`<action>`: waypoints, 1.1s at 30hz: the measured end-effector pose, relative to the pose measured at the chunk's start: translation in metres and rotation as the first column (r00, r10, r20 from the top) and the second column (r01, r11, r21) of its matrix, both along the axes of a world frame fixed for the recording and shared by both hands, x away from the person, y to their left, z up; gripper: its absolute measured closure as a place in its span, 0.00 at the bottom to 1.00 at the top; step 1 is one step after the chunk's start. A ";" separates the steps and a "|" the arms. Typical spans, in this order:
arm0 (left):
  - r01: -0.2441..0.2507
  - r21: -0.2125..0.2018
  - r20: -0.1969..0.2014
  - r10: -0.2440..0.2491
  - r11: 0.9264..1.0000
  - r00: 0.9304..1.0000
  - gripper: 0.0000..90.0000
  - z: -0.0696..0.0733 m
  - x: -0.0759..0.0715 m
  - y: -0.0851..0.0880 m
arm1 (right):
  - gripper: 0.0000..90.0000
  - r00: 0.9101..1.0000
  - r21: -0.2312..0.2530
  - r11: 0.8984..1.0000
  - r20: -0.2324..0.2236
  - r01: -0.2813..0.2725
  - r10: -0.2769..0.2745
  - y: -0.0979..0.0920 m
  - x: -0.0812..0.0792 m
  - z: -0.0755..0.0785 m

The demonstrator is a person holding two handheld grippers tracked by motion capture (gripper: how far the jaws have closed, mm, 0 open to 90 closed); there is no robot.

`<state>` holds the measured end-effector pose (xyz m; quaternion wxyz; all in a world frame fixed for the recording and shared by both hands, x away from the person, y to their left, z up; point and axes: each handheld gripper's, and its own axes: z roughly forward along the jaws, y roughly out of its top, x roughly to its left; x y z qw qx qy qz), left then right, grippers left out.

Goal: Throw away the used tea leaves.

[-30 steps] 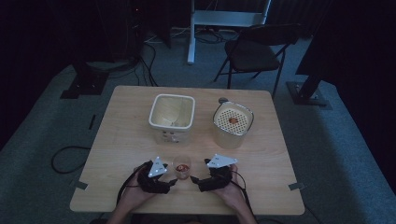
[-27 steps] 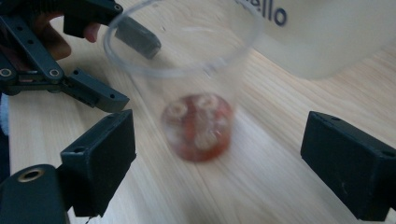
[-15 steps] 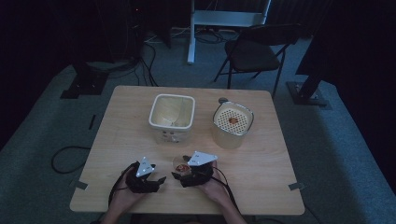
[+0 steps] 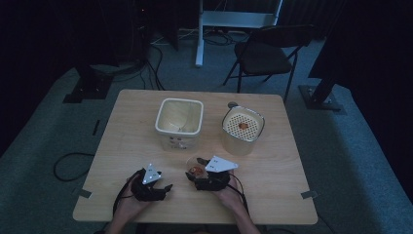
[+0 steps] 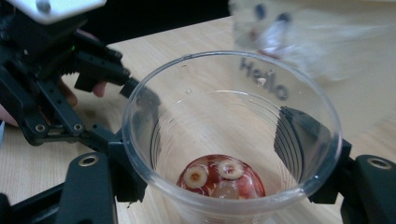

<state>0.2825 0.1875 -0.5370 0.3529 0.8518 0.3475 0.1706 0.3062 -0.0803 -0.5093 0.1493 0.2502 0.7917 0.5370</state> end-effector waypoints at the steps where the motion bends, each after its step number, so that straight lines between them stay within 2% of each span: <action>1: -0.003 0.001 -0.002 0.003 1.000 1.000 0.37 -0.001 0.001 0.000 | 0.36 1.000 0.003 1.000 0.002 0.008 -0.008 -0.004 0.000 0.003; 5: -0.006 0.018 -0.010 0.007 1.000 1.000 0.37 -0.004 0.005 0.000 | 0.37 0.998 0.004 0.999 0.024 0.053 -0.053 -0.022 -0.001 0.015; 8: -0.013 0.004 -0.020 0.013 1.000 1.000 0.37 -0.005 0.009 0.001 | 0.37 0.995 -0.006 0.996 0.024 0.092 -0.092 -0.036 0.000 0.024; 12: -0.035 -0.010 -0.020 0.035 0.999 0.999 0.36 -0.006 0.014 0.004 | 0.38 0.988 -0.007 0.988 0.024 0.152 -0.152 -0.058 0.000 0.035; 15: -0.047 -0.001 -0.003 0.047 0.999 0.999 0.36 -0.006 0.017 0.006 | 0.38 0.979 -0.001 0.980 0.035 0.201 -0.201 -0.075 0.001 0.044; 23: -0.062 -0.017 -0.022 0.062 0.998 0.998 0.35 -0.006 0.023 0.009 | 0.38 0.945 0.042 0.946 0.039 0.322 -0.324 -0.124 -0.001 0.067; 27: -0.065 -0.021 -0.025 0.064 0.998 0.998 0.34 -0.007 0.023 0.010 | 0.38 0.923 0.057 0.923 0.049 0.380 -0.382 -0.147 -0.002 0.078; 33: -0.071 -0.023 -0.025 0.070 0.997 0.997 0.34 -0.007 0.023 0.009 | 0.38 0.883 0.064 0.884 0.058 0.463 -0.466 -0.174 0.006 0.093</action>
